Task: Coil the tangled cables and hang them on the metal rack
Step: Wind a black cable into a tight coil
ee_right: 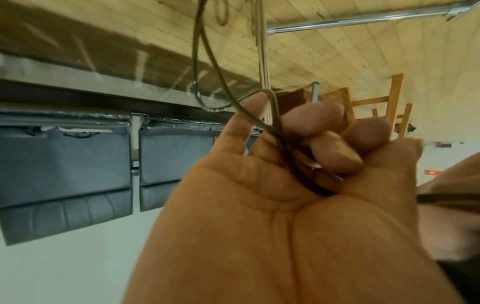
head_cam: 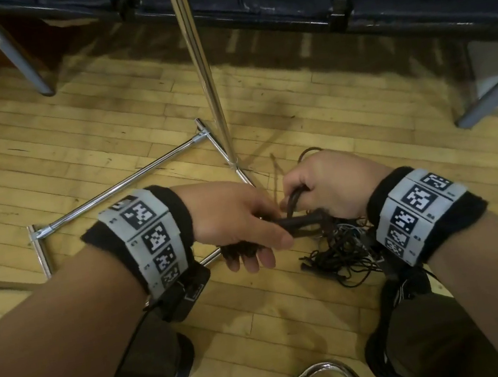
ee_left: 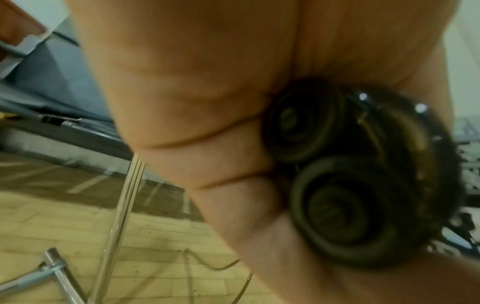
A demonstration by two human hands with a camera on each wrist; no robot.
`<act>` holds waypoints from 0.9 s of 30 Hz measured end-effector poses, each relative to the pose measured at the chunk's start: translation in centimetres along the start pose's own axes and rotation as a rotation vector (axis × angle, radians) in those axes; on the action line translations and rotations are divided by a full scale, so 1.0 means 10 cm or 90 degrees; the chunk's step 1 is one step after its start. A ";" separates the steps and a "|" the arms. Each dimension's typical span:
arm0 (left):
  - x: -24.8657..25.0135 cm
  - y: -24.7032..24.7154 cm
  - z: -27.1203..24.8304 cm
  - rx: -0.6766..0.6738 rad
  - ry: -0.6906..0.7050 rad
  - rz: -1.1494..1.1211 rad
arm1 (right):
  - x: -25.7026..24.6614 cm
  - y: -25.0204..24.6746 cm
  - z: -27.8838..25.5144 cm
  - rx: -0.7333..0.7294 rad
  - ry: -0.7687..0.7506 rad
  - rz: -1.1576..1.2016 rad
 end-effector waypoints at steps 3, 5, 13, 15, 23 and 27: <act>-0.08 0.03 0.07 0.021 -0.048 0.128 | -0.07 -0.04 -0.02 0.037 0.011 -0.053; -0.12 -0.03 0.09 0.065 -0.085 0.189 | -0.17 -0.14 -0.06 0.095 0.001 -0.099; -0.12 -0.49 -0.02 0.294 -0.096 0.147 | -0.41 -0.22 -0.24 0.168 -0.050 -0.079; -0.11 -0.55 -0.02 0.327 -0.081 0.105 | -0.36 -0.24 -0.24 0.173 -0.041 -0.058; -0.02 -0.60 0.02 0.413 0.053 -0.133 | 0.03 -0.01 -0.12 0.038 0.051 0.099; 0.05 -0.56 0.05 0.385 0.112 -0.184 | 0.05 0.05 -0.10 -0.003 0.054 0.245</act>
Point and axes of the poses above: each hand's wrist, its own z-axis towards the middle knuckle, its own y-axis out of the palm, x = y × z, the point moved 9 cm from there along z, towards the middle knuckle, and after that the axes turned 8 degrees about y, right-handed, at the moved point
